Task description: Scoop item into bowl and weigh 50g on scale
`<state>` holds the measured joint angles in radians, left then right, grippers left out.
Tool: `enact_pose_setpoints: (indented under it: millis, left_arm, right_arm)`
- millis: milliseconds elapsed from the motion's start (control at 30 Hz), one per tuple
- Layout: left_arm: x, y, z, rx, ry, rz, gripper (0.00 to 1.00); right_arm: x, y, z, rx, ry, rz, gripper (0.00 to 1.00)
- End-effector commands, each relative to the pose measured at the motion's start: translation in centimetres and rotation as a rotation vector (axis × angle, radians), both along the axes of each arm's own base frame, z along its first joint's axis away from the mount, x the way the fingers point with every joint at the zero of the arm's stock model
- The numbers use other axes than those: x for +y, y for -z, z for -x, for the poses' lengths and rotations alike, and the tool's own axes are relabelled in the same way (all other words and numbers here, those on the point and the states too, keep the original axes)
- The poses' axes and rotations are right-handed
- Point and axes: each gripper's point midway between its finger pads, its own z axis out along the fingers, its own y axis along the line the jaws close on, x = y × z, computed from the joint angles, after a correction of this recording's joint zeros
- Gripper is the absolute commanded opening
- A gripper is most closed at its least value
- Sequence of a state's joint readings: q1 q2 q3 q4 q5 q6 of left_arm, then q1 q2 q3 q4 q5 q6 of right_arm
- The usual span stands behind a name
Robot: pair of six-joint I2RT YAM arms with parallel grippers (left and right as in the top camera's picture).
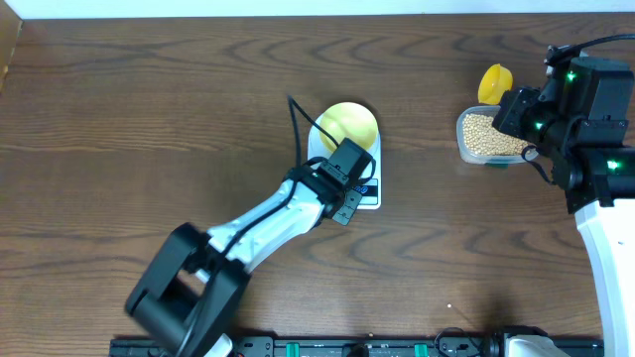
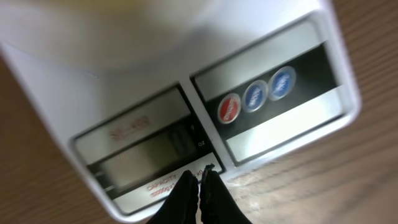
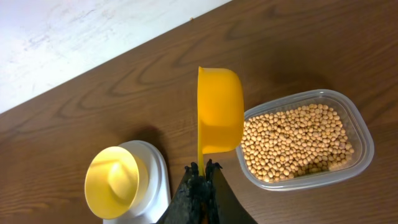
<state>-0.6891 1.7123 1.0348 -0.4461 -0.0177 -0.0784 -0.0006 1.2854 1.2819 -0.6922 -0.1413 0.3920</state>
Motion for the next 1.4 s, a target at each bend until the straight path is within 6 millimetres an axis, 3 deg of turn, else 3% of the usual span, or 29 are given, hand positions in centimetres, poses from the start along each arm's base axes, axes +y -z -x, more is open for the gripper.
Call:
enact_pose_setpoints:
  millis: [0, 67, 200, 333, 367, 467, 733, 767, 833, 900, 933, 1033, 1100, 1133, 1367]
  left_arm:
    - [0.1, -4.1, -0.6, -0.095, -0.020, 0.060, 0.07]
    - [0.1, -6.7, -0.8, -0.149, -0.024, 0.104, 0.07]
    - [1.6, -10.0, -1.4, -0.215, -0.071, 0.155, 0.07]
    - [7.0, -12.1, -2.7, -0.224, -0.314, 0.207, 0.07]
    - [9.3, -12.3, -2.9, -0.208, -0.415, 0.212, 0.07]
    - [13.2, -11.7, -2.4, -0.148, -0.584, 0.204, 0.08]
    - [15.1, -10.5, -0.9, -0.016, -0.655, 0.242, 0.08]
    - [15.2, -10.5, -1.0, -0.018, -0.659, 0.244, 0.25]
    - [15.2, -10.5, -1.0, -0.018, -0.660, 0.243, 0.41]
    - [15.3, -10.4, -1.0, -0.015, -0.660, 0.241, 0.48]
    - [15.3, -10.4, -1.0, -0.016, -0.660, 0.241, 0.59]
    - [15.5, -10.4, -1.0, -0.024, -0.664, 0.228, 0.78]
    - [15.9, -10.4, -1.1, -0.034, -0.671, 0.212, 0.83]
    - [15.9, -10.4, -1.1, -0.036, -0.673, 0.210, 0.98]
    - [15.9, -10.5, -1.2, -0.038, -0.673, 0.212, 0.98]
  right_arm:
    - [-0.4, -1.2, -0.2, -0.030, 0.001, 0.016, 0.01]
    - [-0.4, -1.2, -0.2, -0.030, 0.001, 0.016, 0.01]
    - [-0.4, -1.2, -0.2, -0.030, 0.001, 0.015, 0.01]
    - [-0.4, -1.1, -0.1, -0.024, 0.001, 0.015, 0.01]
    - [-0.4, -1.0, 0.0, -0.020, 0.001, 0.015, 0.01]
    - [-0.3, -0.8, 0.2, -0.006, 0.000, 0.015, 0.01]
    - [-0.3, 0.2, 1.1, 0.048, -0.003, 0.012, 0.01]
    - [-0.3, 0.4, 1.2, 0.055, -0.004, 0.011, 0.01]
    - [0.2, 0.3, 1.2, 0.052, -0.036, 0.010, 0.01]
    - [0.5, 0.3, 1.3, 0.054, -0.053, 0.003, 0.01]
    - [0.5, 0.4, 1.4, 0.056, -0.064, 0.011, 0.01]
    - [0.6, 0.5, 1.5, 0.056, -0.076, 0.018, 0.01]
    - [0.8, 0.4, 1.5, 0.053, -0.085, 0.013, 0.01]
    - [0.8, 0.4, 1.4, 0.052, -0.085, 0.013, 0.01]
    - [0.3, 0.2, 1.0, 0.010, -0.175, 0.159, 0.01]
